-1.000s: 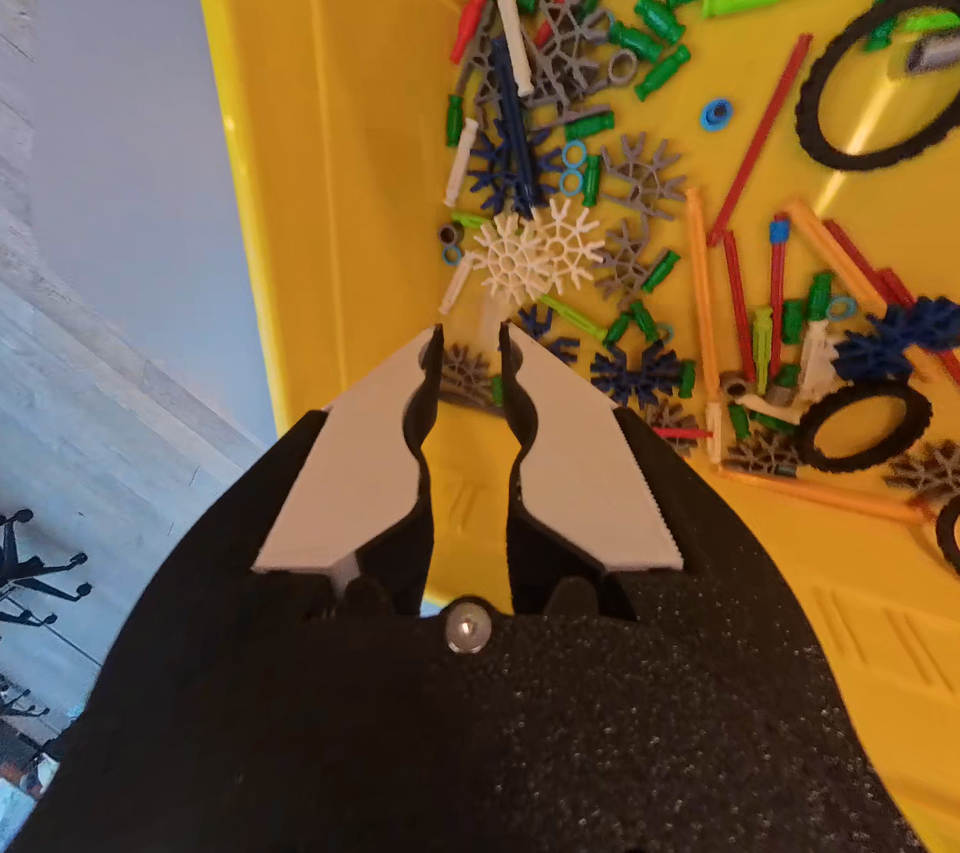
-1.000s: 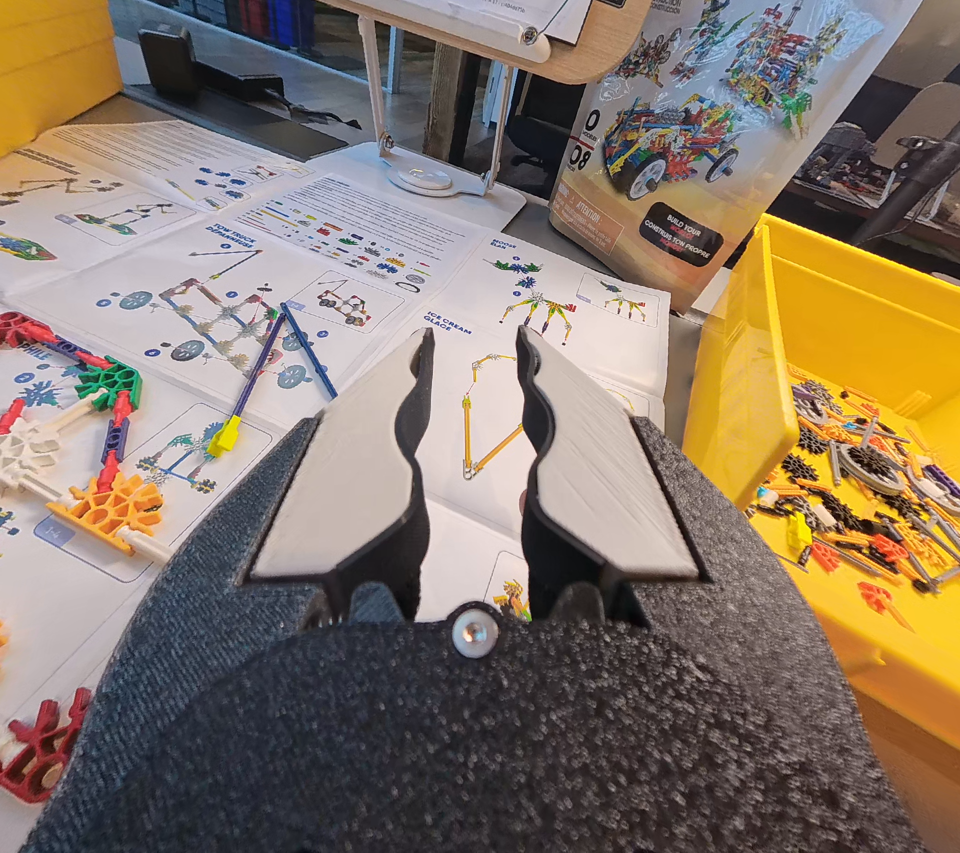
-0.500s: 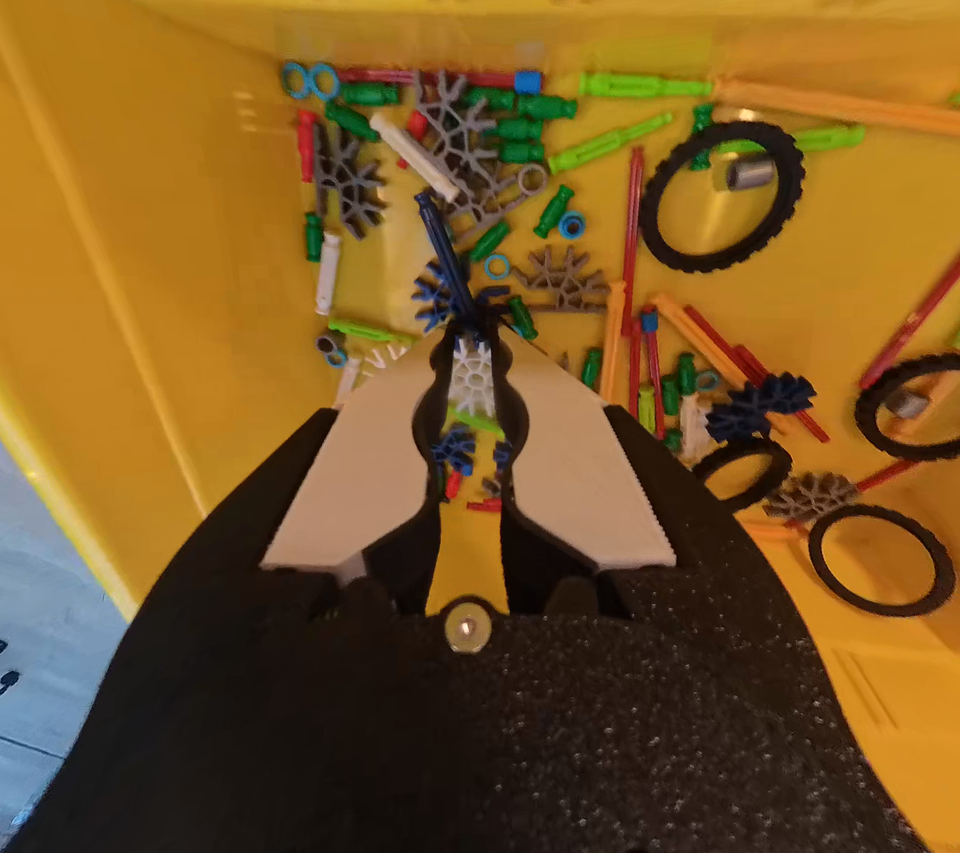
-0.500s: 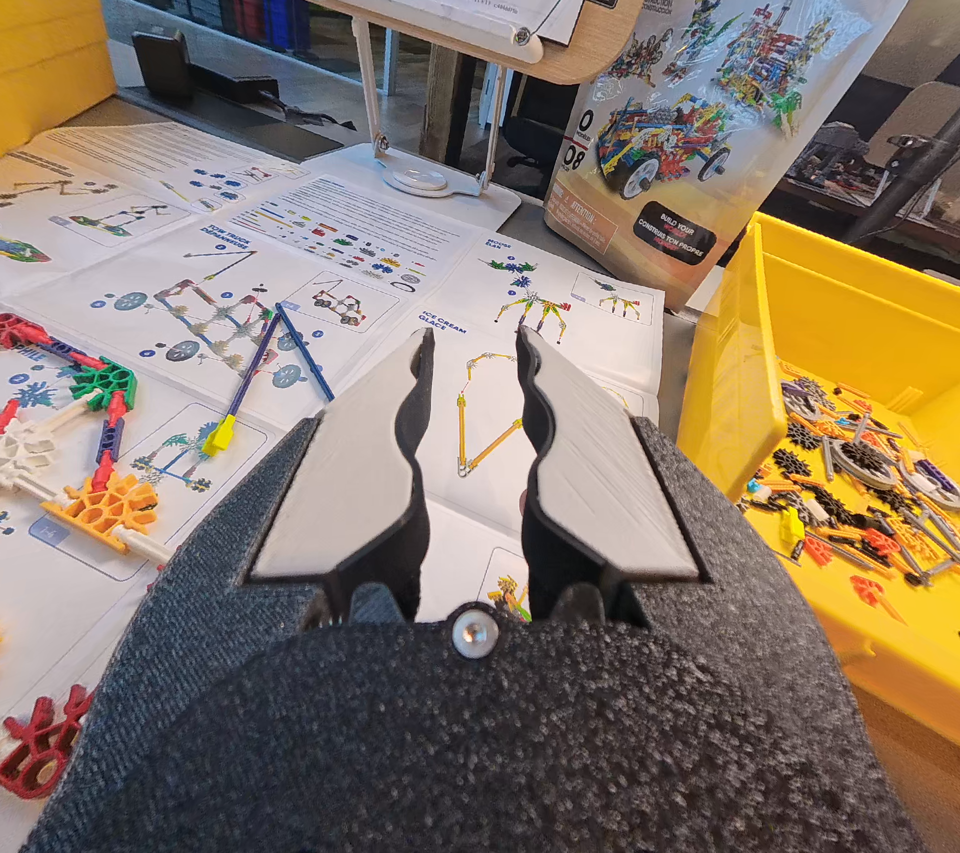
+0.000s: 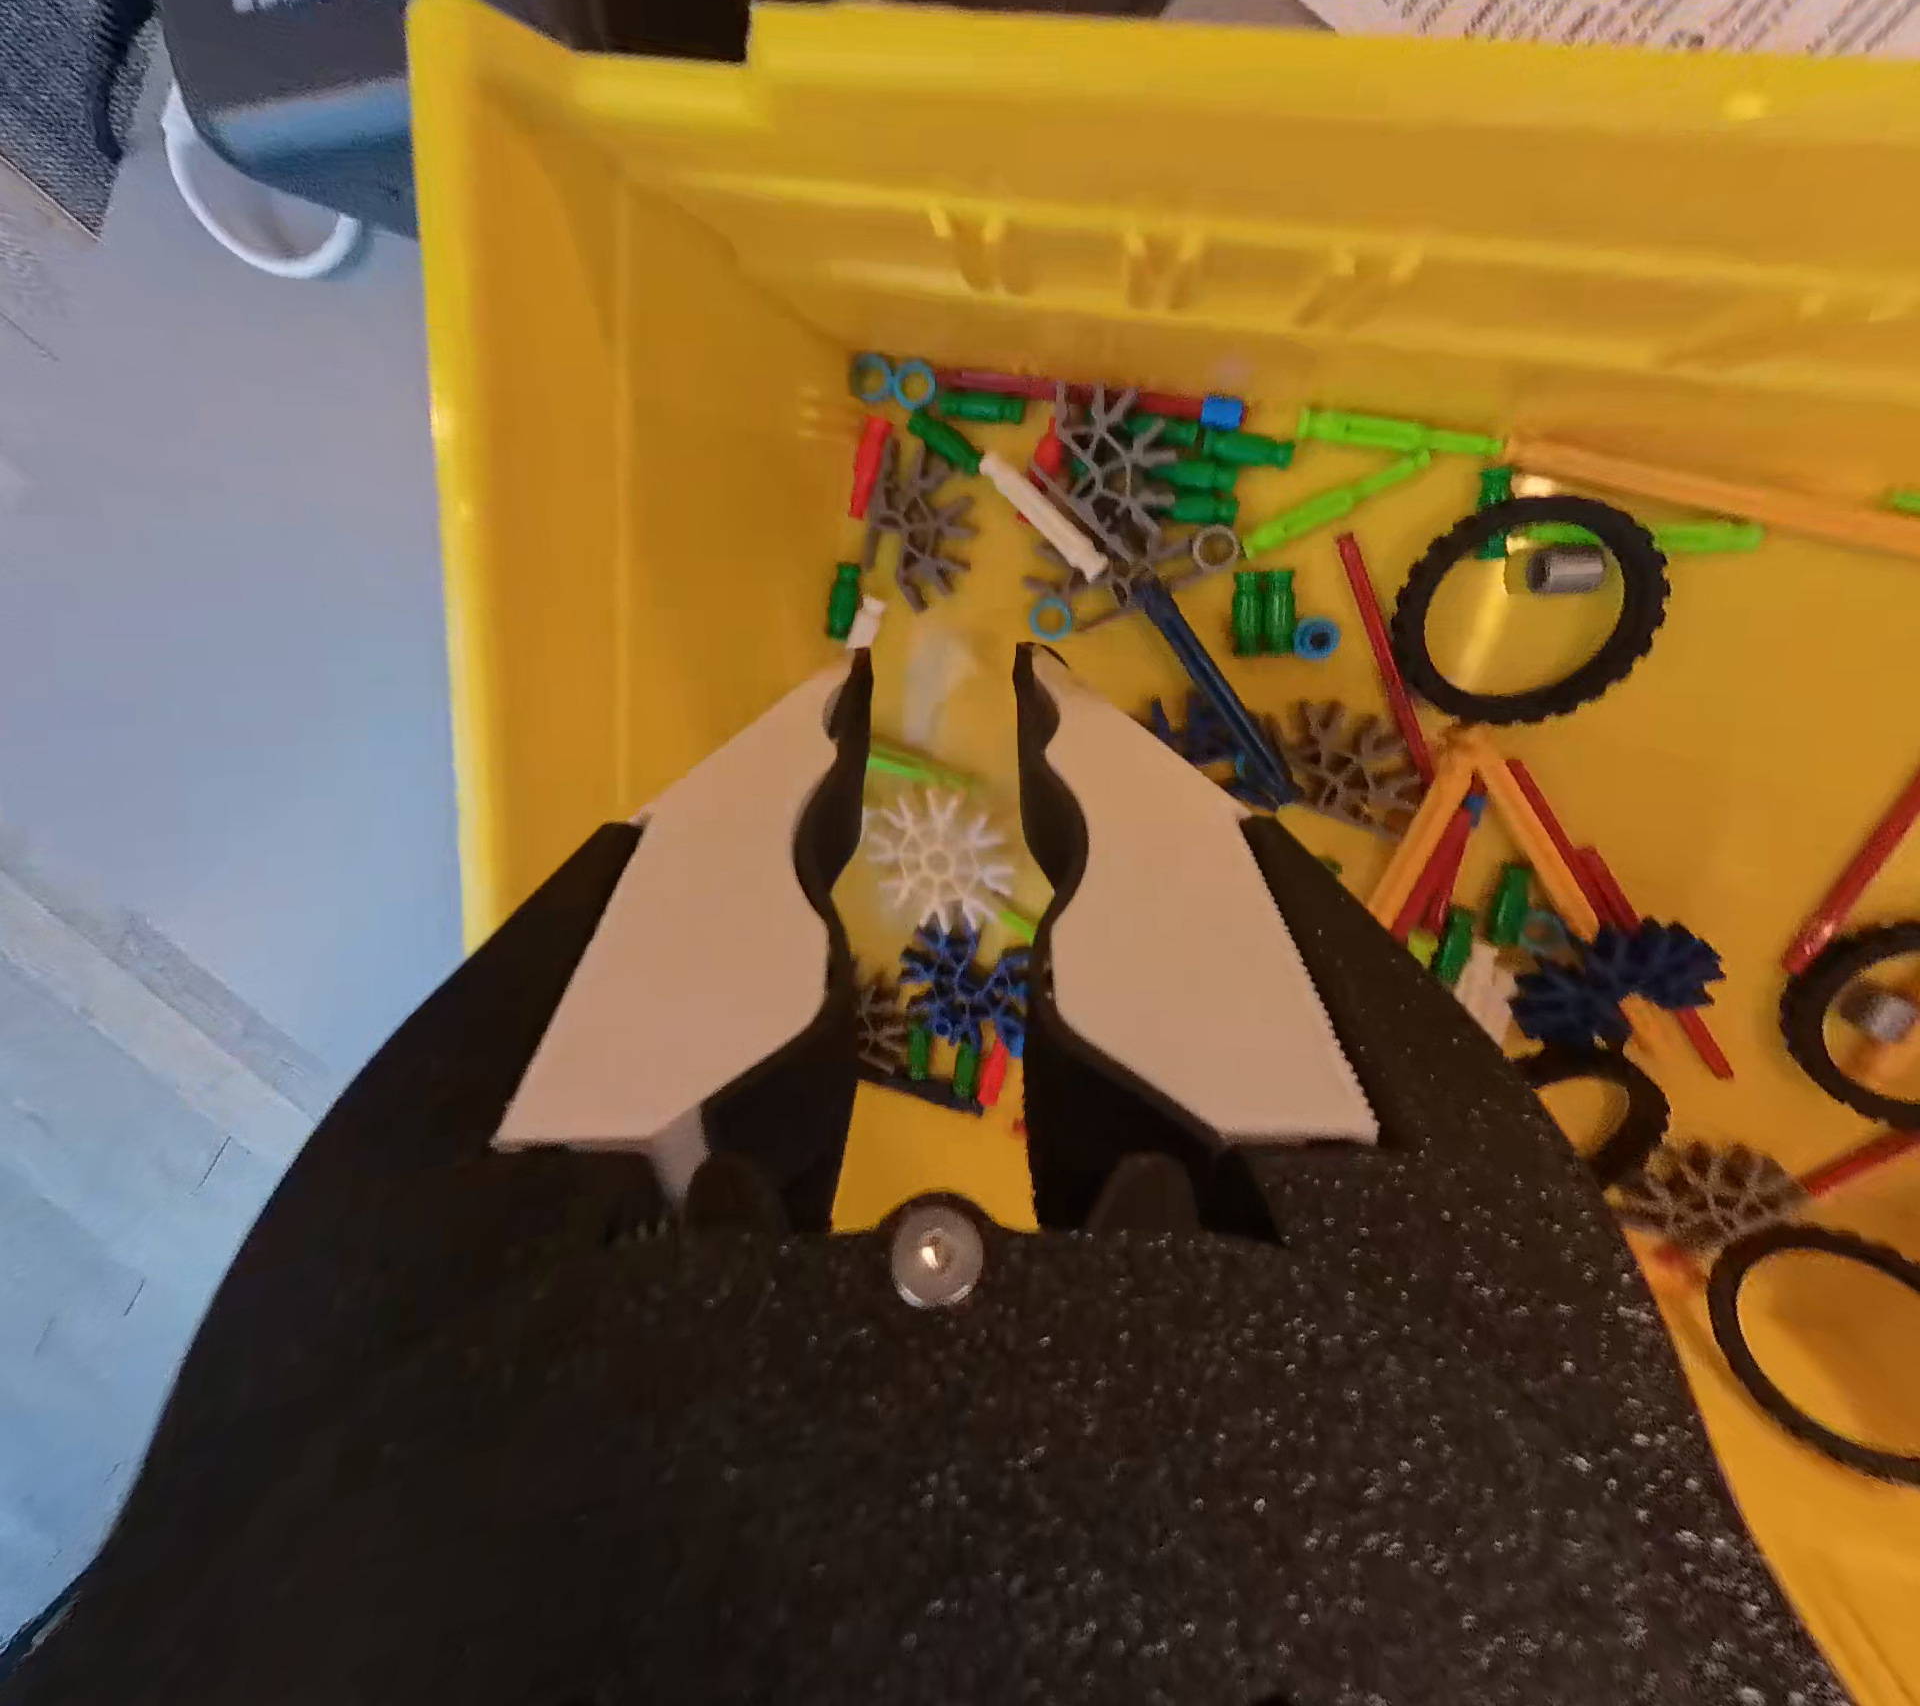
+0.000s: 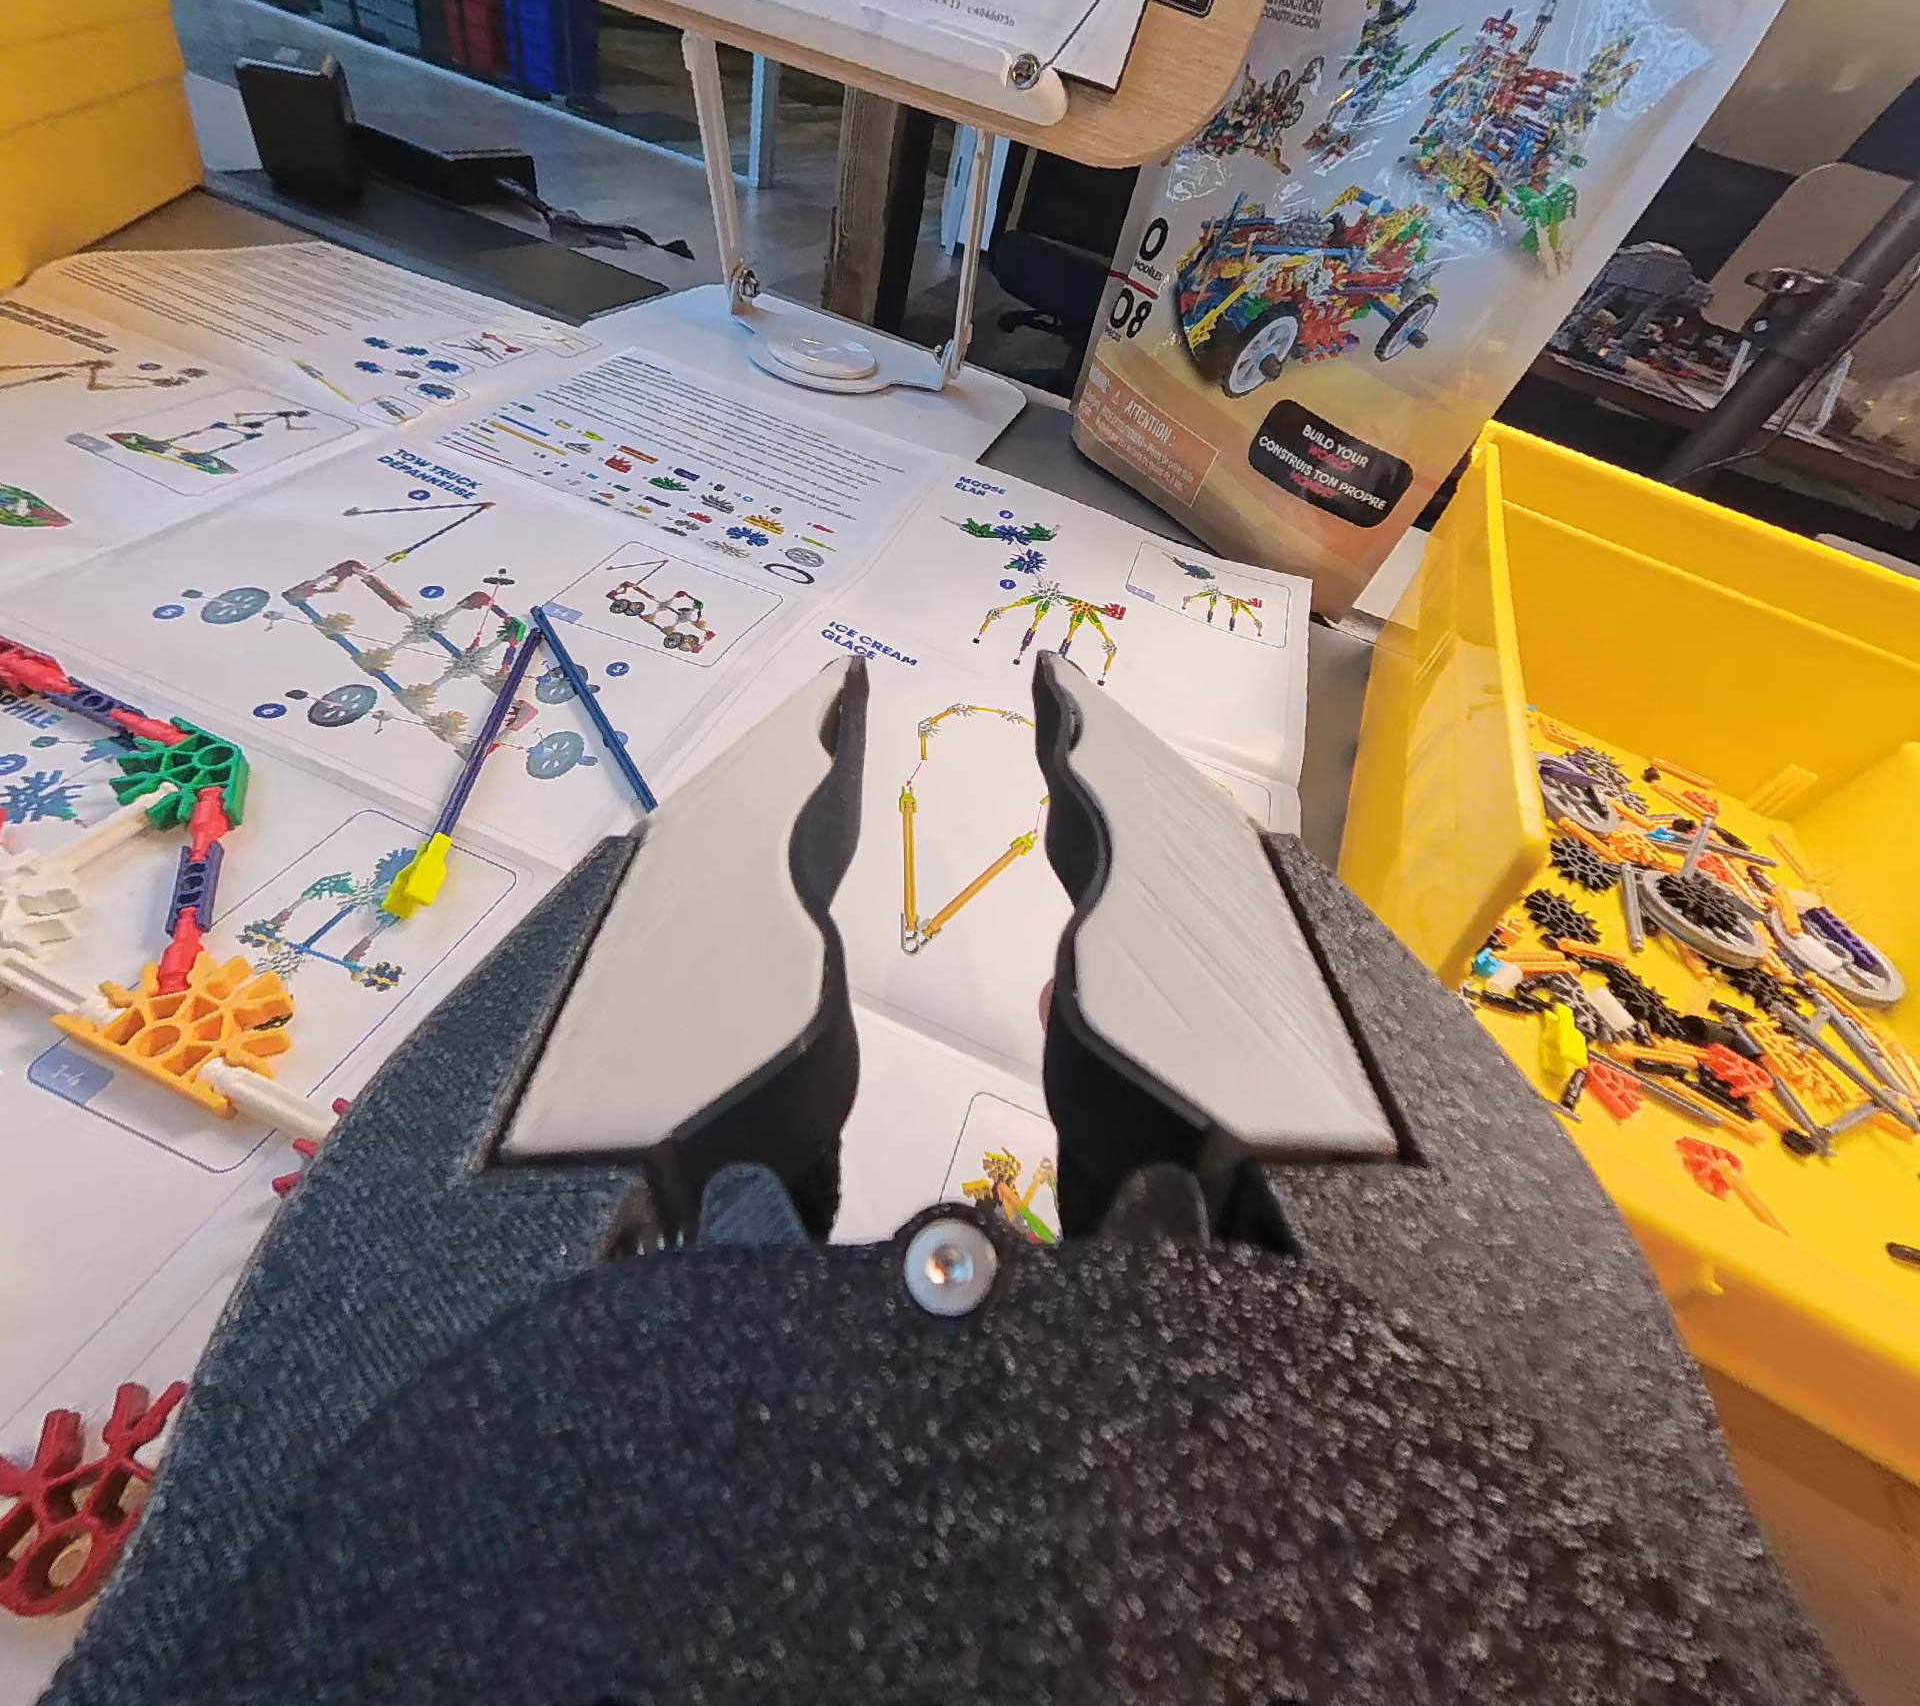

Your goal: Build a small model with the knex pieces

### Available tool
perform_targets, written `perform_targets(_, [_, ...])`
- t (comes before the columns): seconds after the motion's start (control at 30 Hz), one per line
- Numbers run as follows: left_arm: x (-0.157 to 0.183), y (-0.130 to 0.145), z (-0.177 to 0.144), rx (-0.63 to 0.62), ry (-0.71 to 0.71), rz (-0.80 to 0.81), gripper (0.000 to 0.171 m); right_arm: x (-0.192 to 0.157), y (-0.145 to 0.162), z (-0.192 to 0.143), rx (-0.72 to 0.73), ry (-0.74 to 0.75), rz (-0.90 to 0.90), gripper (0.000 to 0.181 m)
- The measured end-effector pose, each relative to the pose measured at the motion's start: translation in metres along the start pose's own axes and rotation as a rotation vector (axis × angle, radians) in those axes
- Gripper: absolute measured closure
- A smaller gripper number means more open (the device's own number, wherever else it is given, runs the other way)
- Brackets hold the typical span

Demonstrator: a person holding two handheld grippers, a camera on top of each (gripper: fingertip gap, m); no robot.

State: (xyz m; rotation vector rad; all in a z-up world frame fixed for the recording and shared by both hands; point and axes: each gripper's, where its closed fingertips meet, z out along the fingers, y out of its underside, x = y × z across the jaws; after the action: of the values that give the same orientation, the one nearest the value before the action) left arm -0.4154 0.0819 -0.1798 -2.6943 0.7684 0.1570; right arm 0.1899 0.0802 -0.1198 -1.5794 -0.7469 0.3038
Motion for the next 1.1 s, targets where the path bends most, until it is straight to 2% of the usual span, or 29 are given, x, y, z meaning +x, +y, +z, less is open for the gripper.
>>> perform_targets(0.1, [0.008,-0.019,0.012,0.056,0.014,0.001,0.145,0.001,0.001,0.0,-0.005,0.003,0.0,0.15])
perform_targets(0.17, [0.018,-0.023,0.019,0.05,0.056,0.003,0.144,0.001,0.002,0.001,-0.01,0.003,0.0,0.15])
perform_targets(0.23, [0.027,-0.025,0.021,0.049,0.1,0.016,0.152,0.001,0.003,0.001,-0.011,0.003,0.0,0.15])
perform_targets(0.27, [0.031,-0.024,0.021,0.037,0.121,0.023,0.157,0.001,0.003,0.001,-0.011,0.003,0.0,0.15])
perform_targets(0.43, [0.031,-0.001,0.014,-0.061,0.136,0.054,0.161,0.002,0.003,0.001,-0.008,0.0,0.008,0.15])
perform_targets(0.5, [0.024,0.015,0.011,-0.118,0.098,0.07,0.171,0.002,0.002,0.001,-0.008,-0.002,0.006,0.15])
perform_targets(0.6, [0.012,0.034,0.002,-0.179,0.022,0.089,0.167,0.001,0.002,0.001,-0.007,-0.004,0.004,0.15])
perform_targets(0.67, [0.017,0.031,-0.008,-0.132,0.041,0.083,0.163,0.001,0.003,0.001,-0.008,-0.004,0.003,0.15])
perform_targets(0.73, [0.042,0.022,-0.019,-0.048,0.152,0.111,0.157,0.001,0.003,0.002,-0.01,-0.007,0.002,0.15])
perform_targets(0.83, [0.098,0.016,-0.036,0.061,0.353,0.248,0.137,0.0,0.003,0.002,-0.01,-0.005,-0.004,0.15])
perform_targets(0.9, [0.131,0.019,-0.042,0.083,0.424,0.331,0.129,0.0,0.002,0.001,-0.009,-0.002,-0.006,0.15])
perform_targets(1.0, [0.156,0.036,-0.038,0.014,0.411,0.459,0.122,0.0,0.003,0.002,-0.015,-0.002,-0.009,0.15])
perform_targets(1.1, [0.162,0.056,-0.024,-0.087,0.348,0.563,0.12,-0.002,0.004,0.004,-0.02,-0.006,-0.02,0.15])
